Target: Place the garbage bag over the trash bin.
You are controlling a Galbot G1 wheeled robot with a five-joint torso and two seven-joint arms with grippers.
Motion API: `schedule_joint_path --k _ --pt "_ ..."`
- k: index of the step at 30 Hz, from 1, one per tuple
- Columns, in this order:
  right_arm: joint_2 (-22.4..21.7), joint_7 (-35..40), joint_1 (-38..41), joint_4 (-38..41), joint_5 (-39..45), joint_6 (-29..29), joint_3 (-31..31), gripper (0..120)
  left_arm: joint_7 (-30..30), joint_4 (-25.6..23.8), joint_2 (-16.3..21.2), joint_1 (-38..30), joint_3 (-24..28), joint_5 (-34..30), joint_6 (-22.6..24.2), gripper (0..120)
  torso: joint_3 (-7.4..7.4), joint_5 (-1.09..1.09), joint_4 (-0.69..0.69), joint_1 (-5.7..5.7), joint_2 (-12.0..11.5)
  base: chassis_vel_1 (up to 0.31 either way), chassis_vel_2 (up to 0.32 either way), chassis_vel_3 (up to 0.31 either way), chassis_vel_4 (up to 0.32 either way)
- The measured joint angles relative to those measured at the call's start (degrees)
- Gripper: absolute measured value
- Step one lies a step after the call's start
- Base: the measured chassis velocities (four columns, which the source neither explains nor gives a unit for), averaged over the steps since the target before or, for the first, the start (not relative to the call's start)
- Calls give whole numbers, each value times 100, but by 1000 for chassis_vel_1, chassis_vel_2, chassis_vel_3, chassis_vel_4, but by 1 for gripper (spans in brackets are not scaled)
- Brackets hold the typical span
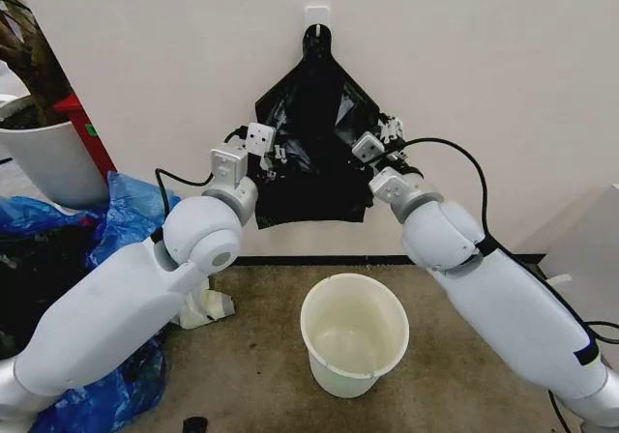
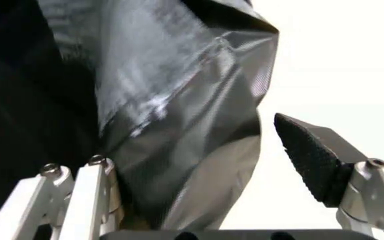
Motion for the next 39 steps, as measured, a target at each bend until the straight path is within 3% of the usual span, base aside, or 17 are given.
schedule_joint_path --k 10,21,26,39 --pt "55 51 -253 89 139 99 393 59 71 -140 196 246 -248 13 -40 0 0 0 0 0 0 0 0 0 0" --pt "-26 367 -833 377 1159 566 880 15 317 -249 315 375 -444 43 -215 0 0 0 0 0 0 0 0 0 0" --pt "10 599 -1043 459 1772 679 1012 0 428 -280 380 375 -542 42 -324 0 0 0 0 0 0 0 0 0 0" --pt "55 1070 -1284 602 3207 930 1491 0 728 -453 587 569 -983 -180 -658 0 0 0 1 0 0 0 0 0 0"
